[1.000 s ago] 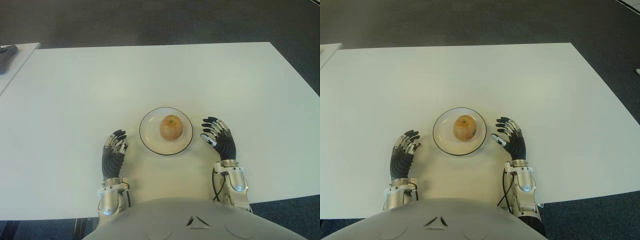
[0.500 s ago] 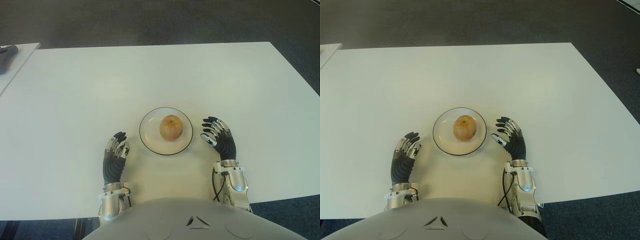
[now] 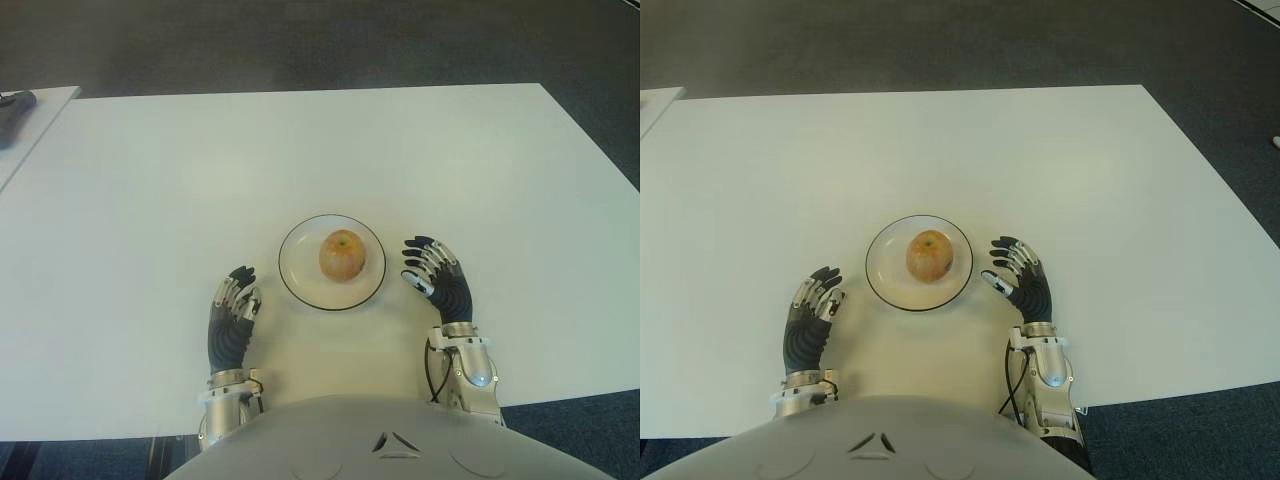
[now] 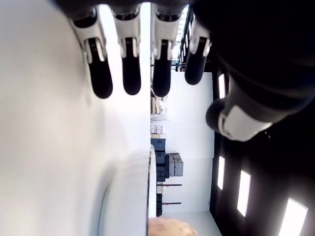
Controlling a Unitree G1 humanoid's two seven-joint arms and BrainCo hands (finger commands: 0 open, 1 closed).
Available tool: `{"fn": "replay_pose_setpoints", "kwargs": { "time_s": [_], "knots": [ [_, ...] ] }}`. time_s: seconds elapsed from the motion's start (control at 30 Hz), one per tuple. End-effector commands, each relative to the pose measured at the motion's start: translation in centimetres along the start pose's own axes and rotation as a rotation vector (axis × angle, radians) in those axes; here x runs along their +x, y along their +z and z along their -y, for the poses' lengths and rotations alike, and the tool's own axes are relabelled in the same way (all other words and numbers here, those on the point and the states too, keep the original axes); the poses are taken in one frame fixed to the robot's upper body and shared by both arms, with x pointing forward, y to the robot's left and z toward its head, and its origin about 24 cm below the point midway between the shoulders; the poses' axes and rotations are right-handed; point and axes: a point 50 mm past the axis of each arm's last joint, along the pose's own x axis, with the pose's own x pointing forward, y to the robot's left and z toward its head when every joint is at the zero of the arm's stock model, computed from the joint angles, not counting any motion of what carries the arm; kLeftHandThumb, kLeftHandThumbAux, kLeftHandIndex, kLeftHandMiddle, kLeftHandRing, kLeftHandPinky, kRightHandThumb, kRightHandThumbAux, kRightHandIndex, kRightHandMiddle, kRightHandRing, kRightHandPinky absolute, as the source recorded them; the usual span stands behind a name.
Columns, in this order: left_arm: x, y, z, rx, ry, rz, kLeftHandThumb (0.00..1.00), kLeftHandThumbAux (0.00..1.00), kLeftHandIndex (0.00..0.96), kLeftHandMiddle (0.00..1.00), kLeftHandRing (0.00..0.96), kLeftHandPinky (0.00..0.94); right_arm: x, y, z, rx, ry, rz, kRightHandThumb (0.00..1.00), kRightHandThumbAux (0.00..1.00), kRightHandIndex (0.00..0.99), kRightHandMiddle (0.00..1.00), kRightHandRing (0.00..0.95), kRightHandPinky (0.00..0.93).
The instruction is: Put the apples into the plate.
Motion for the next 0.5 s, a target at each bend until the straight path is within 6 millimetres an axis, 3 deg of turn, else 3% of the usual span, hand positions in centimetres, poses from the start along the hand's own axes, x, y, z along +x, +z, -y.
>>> {"fn": "replay_pose_setpoints", "kwargs": {
  "time_s": [0.03,0.5],
  "knots": [
    [-1.17,-1.43,-0.29,0.012,0.014,-0.081,0.209,0.595,0.211,0.225,0.224,0.270,-2.93,-2.85,0.09,0.051,-0.035,-0.205,0.585,0.710,0.254,0.326,0.324,0.351],
    [-1.33,-0.89,-1.04,0.073,0.056,-0.003,0.181,0.529,0.209,0.213,0.204,0.248,-3.38,-2.28,-0.19,0.077,-0.034,-0.202,0.590,0.699,0.254,0.324,0.310,0.324]
  ]
}}
